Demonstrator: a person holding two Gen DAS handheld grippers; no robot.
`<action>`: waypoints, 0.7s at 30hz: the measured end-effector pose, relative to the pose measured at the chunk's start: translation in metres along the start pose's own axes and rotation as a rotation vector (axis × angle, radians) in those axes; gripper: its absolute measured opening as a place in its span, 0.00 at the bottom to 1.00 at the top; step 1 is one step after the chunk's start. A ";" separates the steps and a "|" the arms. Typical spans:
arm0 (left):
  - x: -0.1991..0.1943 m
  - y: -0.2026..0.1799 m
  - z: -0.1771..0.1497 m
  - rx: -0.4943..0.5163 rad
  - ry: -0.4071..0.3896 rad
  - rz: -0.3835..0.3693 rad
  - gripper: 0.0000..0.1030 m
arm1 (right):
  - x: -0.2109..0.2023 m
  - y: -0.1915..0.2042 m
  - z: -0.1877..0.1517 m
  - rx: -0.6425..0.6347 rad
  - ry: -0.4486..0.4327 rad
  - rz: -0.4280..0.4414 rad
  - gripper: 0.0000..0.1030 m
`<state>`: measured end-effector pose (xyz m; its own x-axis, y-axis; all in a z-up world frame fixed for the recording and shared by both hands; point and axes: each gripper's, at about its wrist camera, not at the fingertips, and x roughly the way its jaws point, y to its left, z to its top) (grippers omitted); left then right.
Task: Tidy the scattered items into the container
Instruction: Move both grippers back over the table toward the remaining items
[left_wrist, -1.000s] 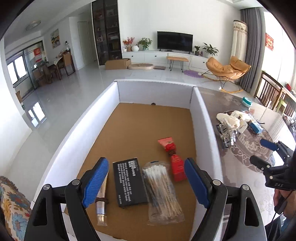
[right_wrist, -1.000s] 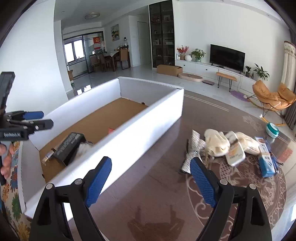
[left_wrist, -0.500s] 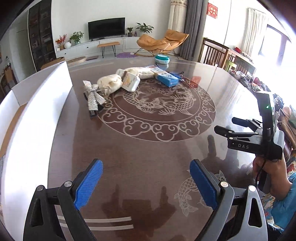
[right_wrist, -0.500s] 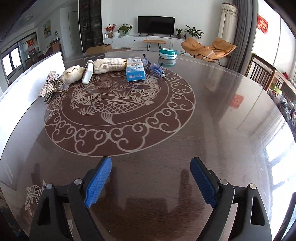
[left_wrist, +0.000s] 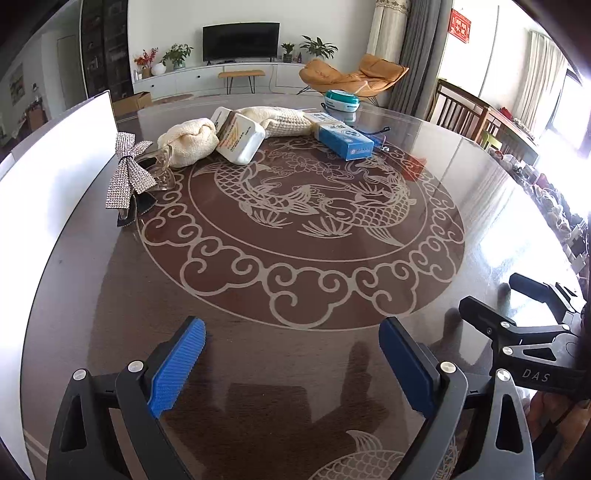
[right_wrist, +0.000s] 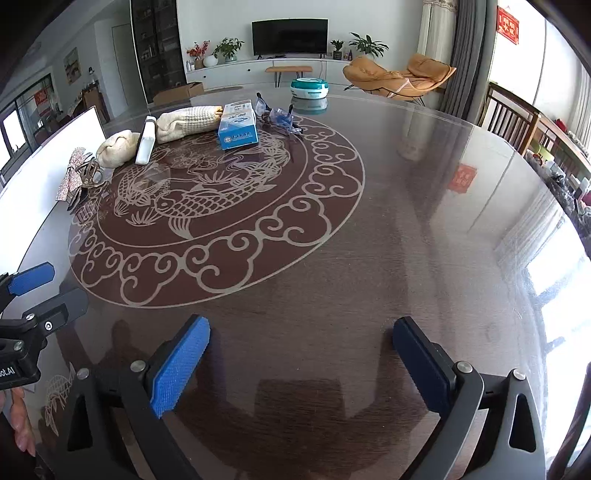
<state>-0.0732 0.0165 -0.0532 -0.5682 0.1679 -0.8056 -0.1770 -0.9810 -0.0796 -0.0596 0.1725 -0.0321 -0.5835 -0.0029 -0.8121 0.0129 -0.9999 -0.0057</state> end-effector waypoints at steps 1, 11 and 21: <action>0.000 -0.002 -0.002 0.006 -0.013 0.011 0.93 | 0.001 -0.001 0.000 0.005 0.000 0.006 1.00; 0.007 -0.012 -0.002 0.071 0.013 0.057 1.00 | 0.001 -0.001 0.000 0.006 0.000 0.005 1.00; 0.007 -0.012 -0.003 0.075 0.015 0.055 1.00 | 0.001 -0.001 0.000 0.006 0.001 0.005 1.00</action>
<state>-0.0726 0.0291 -0.0594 -0.5668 0.1122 -0.8162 -0.2057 -0.9786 0.0083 -0.0596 0.1731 -0.0327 -0.5829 -0.0082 -0.8125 0.0114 -0.9999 0.0019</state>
